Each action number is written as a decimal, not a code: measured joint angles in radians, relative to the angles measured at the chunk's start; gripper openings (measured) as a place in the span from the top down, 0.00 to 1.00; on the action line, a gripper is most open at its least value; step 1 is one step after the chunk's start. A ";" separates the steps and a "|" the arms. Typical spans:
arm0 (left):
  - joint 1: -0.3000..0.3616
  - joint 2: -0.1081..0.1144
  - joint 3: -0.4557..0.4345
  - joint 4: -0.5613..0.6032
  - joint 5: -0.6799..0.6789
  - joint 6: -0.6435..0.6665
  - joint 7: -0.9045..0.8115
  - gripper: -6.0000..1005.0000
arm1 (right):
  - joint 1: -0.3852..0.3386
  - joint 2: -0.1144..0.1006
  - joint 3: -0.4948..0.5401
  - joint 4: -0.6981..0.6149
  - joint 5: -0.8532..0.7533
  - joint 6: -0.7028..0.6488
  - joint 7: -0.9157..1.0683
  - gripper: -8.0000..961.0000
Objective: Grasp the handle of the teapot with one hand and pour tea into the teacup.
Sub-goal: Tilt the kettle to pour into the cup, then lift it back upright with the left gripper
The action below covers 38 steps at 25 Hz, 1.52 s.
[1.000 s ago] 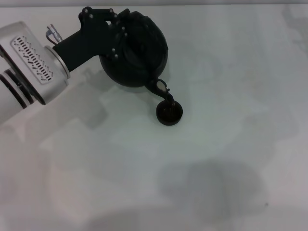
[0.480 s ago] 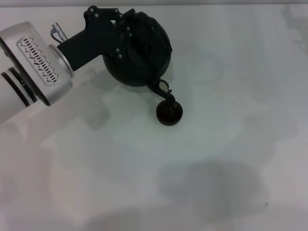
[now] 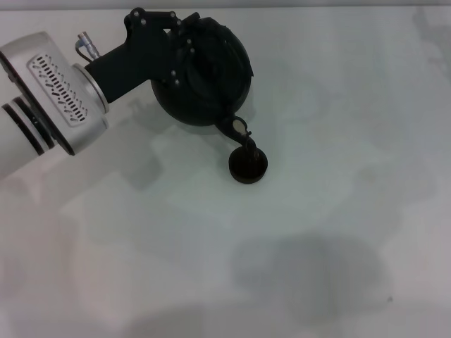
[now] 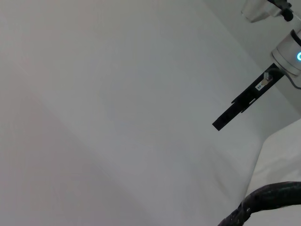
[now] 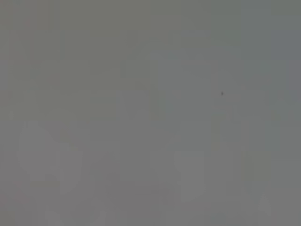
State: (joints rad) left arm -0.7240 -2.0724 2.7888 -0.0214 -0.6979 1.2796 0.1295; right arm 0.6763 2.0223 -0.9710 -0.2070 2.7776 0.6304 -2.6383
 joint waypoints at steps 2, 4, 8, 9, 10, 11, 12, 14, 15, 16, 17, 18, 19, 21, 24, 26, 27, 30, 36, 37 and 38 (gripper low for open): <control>0.000 0.000 0.000 0.000 0.000 0.000 0.000 0.91 | 0.000 0.000 0.000 0.000 0.000 0.000 0.000 0.12; 0.000 0.000 0.000 0.000 0.000 0.000 0.000 0.91 | 0.001 0.000 0.000 0.000 0.000 0.000 0.000 0.12; 0.000 0.000 0.000 0.000 0.000 0.001 0.001 0.91 | 0.002 -0.001 0.004 0.000 0.001 0.000 0.000 0.12; 0.000 0.000 0.000 0.000 0.000 0.001 0.001 0.91 | 0.002 -0.001 0.007 0.000 0.001 0.000 0.000 0.12; 0.000 0.000 0.000 0.000 0.000 0.001 0.001 0.91 | 0.002 0.000 0.013 0.000 0.001 0.000 0.000 0.12; 0.000 0.000 0.000 0.000 0.000 0.001 0.001 0.91 | 0.002 0.000 0.017 0.000 0.001 0.000 0.000 0.12; 0.000 0.000 0.000 0.000 0.000 0.001 0.001 0.91 | 0.002 0.000 0.019 0.000 0.001 0.000 0.000 0.12; 0.000 0.000 0.000 0.000 0.000 0.001 0.001 0.91 | 0.002 0.000 0.021 0.000 0.001 0.000 0.000 0.12; 0.000 0.000 0.000 0.000 0.000 0.001 0.001 0.91 | 0.002 0.000 0.021 0.000 0.001 0.000 0.000 0.12; 0.000 -0.001 0.000 0.000 0.000 0.001 0.001 0.91 | 0.002 0.000 0.021 0.000 0.001 0.000 0.000 0.12; 0.000 -0.001 0.000 0.000 -0.001 0.001 0.001 0.91 | 0.002 0.001 0.021 0.000 0.000 0.000 0.000 0.12; 0.001 -0.002 -0.001 0.000 -0.002 0.002 0.001 0.91 | 0.002 0.001 0.021 0.000 0.000 0.000 0.000 0.12; 0.002 -0.002 -0.002 0.000 -0.004 0.003 0.001 0.91 | 0.002 0.001 0.021 0.000 0.000 0.000 0.000 0.12; 0.006 -0.002 -0.006 0.001 -0.007 0.007 0.001 0.91 | 0.002 0.001 0.021 0.000 0.000 0.000 0.000 0.12; 0.011 -0.002 -0.009 0.003 -0.009 0.009 -0.003 0.91 | 0.002 0.001 0.022 0.004 0.000 0.000 0.000 0.12; 0.014 -0.002 -0.009 0.004 -0.009 0.009 -0.007 0.91 | 0.002 0.001 0.022 0.008 0.000 0.000 0.000 0.12; 0.016 -0.002 -0.009 0.005 -0.009 0.009 -0.007 0.91 | 0.002 0.001 0.022 0.009 0.000 0.000 0.000 0.12; 0.022 -0.001 -0.009 0.017 -0.010 0.009 -0.008 0.91 | 0.003 0.001 0.023 0.010 0.000 -0.004 0.000 0.12; 0.033 -0.001 -0.010 0.029 -0.028 0.009 -0.019 0.91 | 0.010 0.000 0.023 0.011 0.000 -0.026 0.000 0.12; 0.035 -0.001 -0.011 0.029 -0.034 0.009 -0.025 0.91 | 0.010 0.000 0.023 0.011 0.000 -0.026 0.000 0.12; 0.037 -0.001 -0.011 0.030 -0.037 0.010 -0.039 0.91 | 0.010 0.000 0.023 0.011 0.000 -0.026 0.000 0.12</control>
State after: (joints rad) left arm -0.6873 -2.0733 2.7781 0.0081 -0.7351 1.2892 0.0909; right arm 0.6866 2.0219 -0.9477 -0.1963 2.7781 0.6043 -2.6384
